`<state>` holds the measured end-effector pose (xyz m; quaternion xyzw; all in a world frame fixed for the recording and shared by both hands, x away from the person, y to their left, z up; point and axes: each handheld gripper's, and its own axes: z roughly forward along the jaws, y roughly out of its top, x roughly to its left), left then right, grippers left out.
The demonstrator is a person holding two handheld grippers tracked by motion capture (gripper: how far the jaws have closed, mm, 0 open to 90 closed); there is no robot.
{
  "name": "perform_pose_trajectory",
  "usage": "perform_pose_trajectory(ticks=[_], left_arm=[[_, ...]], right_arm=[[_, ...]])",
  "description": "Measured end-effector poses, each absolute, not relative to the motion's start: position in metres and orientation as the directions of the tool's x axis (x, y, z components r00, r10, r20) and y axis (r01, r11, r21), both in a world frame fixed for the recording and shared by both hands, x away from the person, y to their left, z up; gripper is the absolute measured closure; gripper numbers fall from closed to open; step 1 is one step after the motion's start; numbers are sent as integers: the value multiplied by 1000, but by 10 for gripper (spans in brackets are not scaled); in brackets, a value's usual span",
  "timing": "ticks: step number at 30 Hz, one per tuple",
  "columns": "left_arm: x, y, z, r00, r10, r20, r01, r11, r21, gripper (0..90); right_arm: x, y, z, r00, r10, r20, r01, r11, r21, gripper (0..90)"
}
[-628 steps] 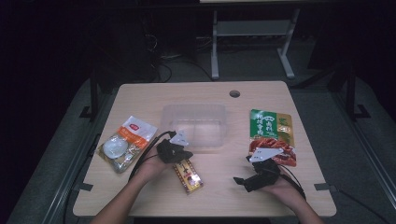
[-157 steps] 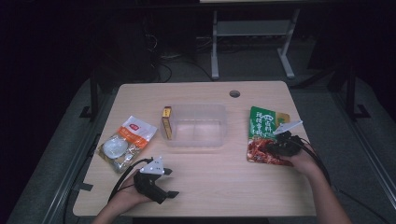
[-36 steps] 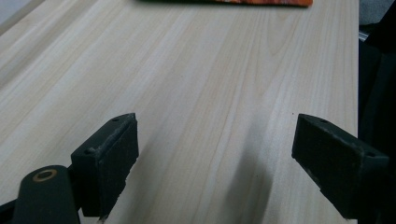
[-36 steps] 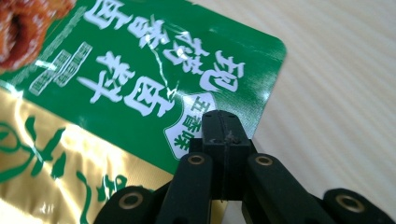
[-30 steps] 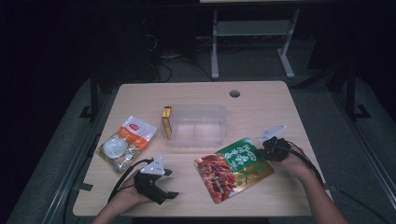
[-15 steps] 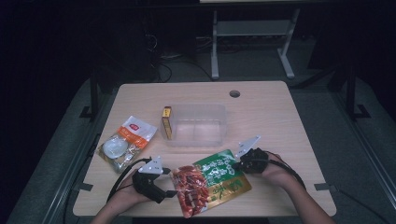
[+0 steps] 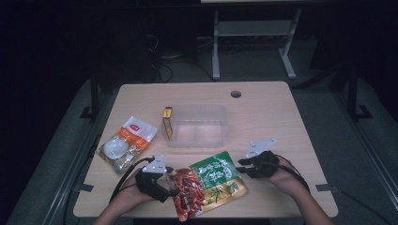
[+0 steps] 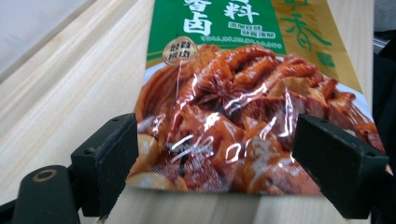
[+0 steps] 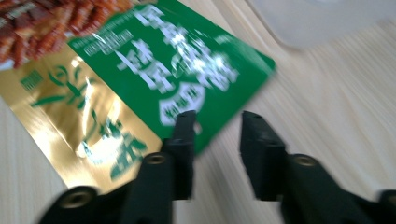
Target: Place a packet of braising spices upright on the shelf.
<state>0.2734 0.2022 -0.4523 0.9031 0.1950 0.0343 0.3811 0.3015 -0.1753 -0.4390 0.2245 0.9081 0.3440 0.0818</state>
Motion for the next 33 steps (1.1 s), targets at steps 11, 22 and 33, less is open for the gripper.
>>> perform_pose_trajectory(ticks=[11,22,33], left_arm=[[291,172,-452,922,371,-106,330,-618,714,137],[305,153,-465,924,370,-91,329,-655,680,136],[301,153,-469,922,376,-94,333,-644,689,165]], right_arm=[[292,-206,-445,-811,585,26,435,572,696,319],[295,-206,-448,-814,580,22,437,588,680,305],[295,-209,-447,-811,584,21,438,583,685,313]])
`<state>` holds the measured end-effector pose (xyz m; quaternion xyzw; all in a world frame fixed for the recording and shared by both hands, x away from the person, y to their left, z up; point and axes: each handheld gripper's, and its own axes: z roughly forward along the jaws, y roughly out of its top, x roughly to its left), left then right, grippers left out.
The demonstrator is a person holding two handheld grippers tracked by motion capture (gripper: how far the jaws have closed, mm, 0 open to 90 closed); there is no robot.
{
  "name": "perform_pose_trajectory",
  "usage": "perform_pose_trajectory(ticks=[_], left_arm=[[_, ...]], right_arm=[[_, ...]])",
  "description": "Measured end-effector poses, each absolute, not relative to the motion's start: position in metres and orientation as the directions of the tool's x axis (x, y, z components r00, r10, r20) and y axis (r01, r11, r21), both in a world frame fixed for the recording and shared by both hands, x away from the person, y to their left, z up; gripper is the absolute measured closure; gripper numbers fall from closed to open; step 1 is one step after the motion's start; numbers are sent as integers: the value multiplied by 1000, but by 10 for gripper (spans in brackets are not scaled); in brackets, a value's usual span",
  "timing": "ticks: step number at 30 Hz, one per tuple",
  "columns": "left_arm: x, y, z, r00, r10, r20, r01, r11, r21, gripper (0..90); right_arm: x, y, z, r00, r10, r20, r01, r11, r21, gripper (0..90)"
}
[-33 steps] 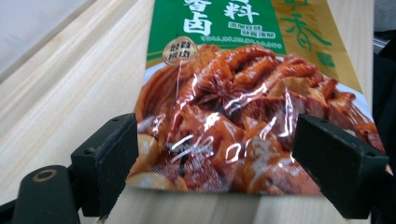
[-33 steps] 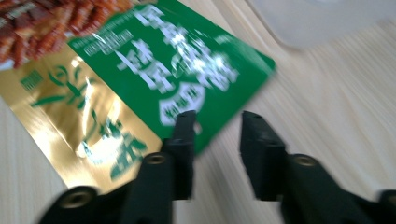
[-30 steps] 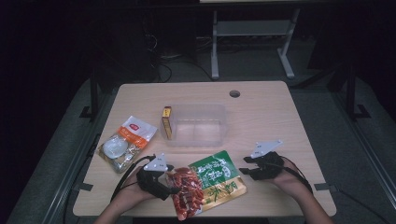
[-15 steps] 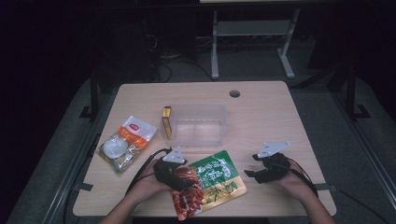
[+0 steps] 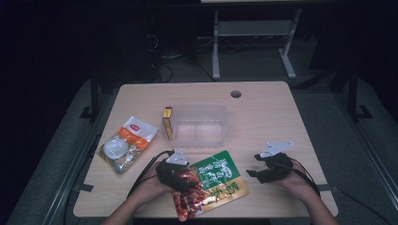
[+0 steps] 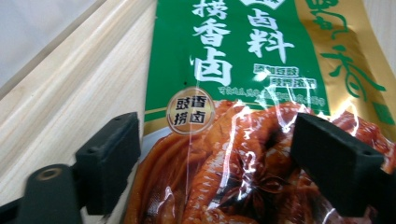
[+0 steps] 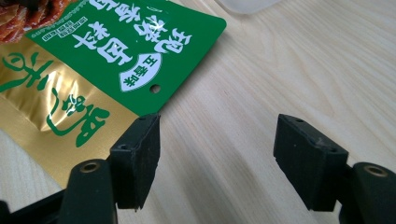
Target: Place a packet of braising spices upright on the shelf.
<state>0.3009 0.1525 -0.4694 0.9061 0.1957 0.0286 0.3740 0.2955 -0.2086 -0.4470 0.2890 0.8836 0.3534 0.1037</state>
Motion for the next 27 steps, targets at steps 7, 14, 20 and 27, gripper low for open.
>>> perform_pose_trajectory(ticks=[7,14,20,27], left_arm=[[298,153,-466,930,359,-75,311,-663,681,352],[294,150,-464,940,335,-66,289,-677,677,681],[295,149,-463,935,344,-79,305,-673,674,837],[294,153,-458,926,361,-106,332,-650,684,893]], right_arm=[[295,-209,-445,-808,589,16,435,579,690,314],[294,-208,-443,-806,592,13,430,571,700,312],[295,-209,-443,-805,594,11,430,571,700,308],[296,-212,-442,-800,599,13,430,559,709,300]])
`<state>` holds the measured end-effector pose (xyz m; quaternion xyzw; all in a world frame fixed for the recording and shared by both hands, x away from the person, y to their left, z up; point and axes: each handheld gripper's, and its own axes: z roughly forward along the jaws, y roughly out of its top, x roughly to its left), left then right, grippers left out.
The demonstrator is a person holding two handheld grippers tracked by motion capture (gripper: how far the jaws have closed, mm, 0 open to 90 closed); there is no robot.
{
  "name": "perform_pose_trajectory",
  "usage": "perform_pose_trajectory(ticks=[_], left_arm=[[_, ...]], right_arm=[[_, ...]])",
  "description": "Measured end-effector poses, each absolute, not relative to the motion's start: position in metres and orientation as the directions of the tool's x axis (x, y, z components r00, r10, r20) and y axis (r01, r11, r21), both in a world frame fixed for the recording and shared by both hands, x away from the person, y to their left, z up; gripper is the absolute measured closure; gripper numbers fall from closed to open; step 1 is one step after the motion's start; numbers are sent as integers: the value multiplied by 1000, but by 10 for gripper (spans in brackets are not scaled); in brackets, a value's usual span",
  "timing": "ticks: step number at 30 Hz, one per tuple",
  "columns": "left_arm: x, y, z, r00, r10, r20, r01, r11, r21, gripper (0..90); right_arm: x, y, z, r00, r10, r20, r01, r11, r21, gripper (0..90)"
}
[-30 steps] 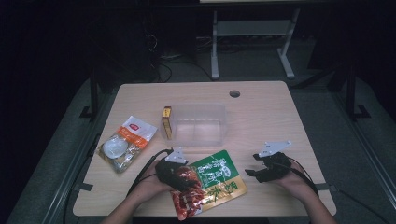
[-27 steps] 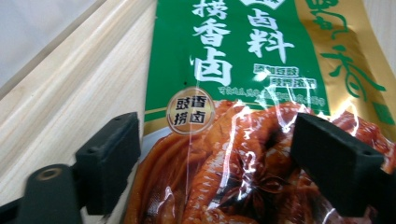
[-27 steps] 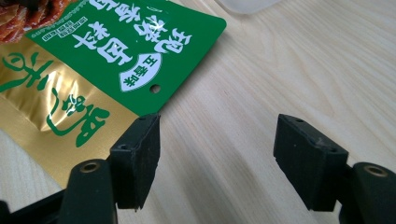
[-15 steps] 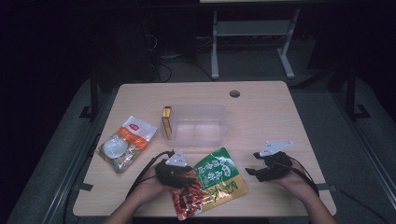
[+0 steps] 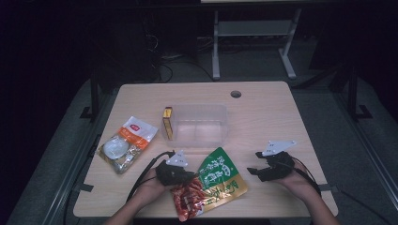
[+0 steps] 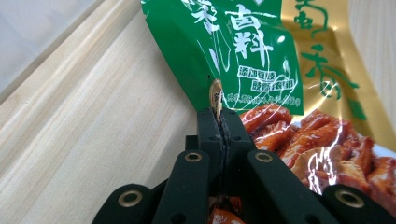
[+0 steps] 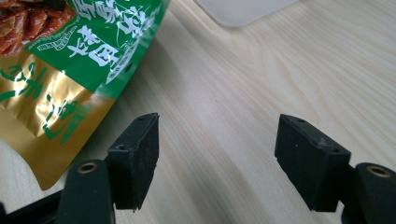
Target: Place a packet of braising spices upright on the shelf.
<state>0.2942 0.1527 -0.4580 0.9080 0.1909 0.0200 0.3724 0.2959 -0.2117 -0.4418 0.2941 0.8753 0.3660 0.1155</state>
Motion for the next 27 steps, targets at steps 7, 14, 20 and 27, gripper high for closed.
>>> perform_pose_trajectory(ticks=[7,14,20,27], left_arm=[[295,162,-449,918,369,-145,358,-611,706,897],[293,174,-430,910,385,-153,358,-546,757,898],[294,190,-414,894,419,-157,363,-475,802,898],[295,211,-396,861,487,-146,363,-387,848,898]], right_arm=[[297,-214,-439,-803,596,29,422,533,733,288],[297,-215,-439,-808,588,44,421,523,741,283],[296,-211,-440,-824,564,54,411,530,741,279],[294,-203,-438,-849,517,109,403,500,766,275]])
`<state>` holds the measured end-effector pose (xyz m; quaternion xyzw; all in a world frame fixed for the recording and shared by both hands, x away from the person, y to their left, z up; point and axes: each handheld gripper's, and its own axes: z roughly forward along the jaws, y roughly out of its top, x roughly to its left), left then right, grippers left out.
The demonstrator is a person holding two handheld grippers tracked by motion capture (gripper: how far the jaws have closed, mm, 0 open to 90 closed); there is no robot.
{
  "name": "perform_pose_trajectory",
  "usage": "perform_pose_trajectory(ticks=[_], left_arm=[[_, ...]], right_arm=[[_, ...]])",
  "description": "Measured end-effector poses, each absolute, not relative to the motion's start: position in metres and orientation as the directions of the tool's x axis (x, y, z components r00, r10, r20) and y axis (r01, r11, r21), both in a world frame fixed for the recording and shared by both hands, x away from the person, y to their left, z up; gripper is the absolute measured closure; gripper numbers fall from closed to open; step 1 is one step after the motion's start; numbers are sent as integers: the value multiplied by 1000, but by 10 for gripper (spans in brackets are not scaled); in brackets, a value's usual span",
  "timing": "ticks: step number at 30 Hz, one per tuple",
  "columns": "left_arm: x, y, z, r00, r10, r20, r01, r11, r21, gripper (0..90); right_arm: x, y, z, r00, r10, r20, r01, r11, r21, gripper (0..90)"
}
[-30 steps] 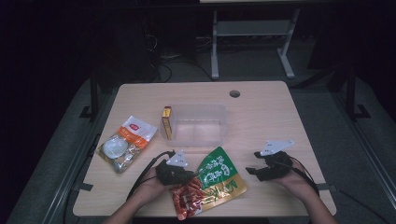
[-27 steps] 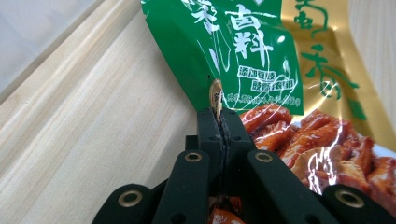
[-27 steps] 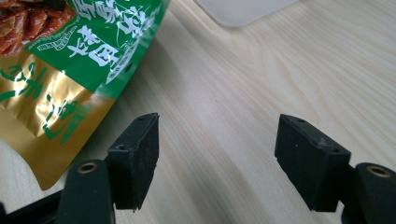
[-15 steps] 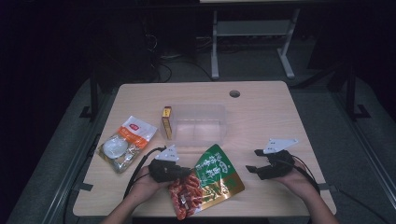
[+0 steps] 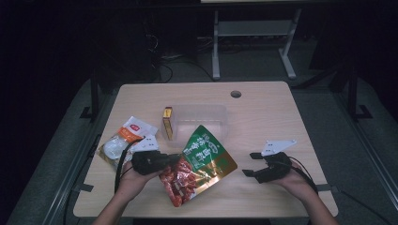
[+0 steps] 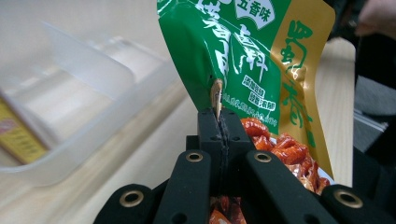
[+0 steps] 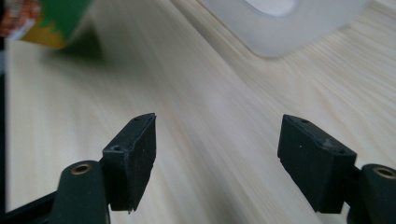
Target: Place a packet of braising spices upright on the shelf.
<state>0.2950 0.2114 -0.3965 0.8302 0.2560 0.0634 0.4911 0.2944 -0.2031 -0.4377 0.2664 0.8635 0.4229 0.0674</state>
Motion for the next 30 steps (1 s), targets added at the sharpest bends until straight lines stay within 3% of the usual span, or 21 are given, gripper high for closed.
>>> perform_pose_trajectory(ticks=[9,21,30], left_arm=[[298,233,-392,805,574,-151,383,-307,871,898],[297,236,-390,791,593,-150,373,-273,887,898],[296,235,-389,794,589,-153,359,-250,899,898]], right_arm=[[293,-168,-431,-896,407,177,370,465,804,278],[307,-123,-421,-916,346,202,342,414,844,336],[321,-103,-414,-916,319,243,352,351,868,532]])
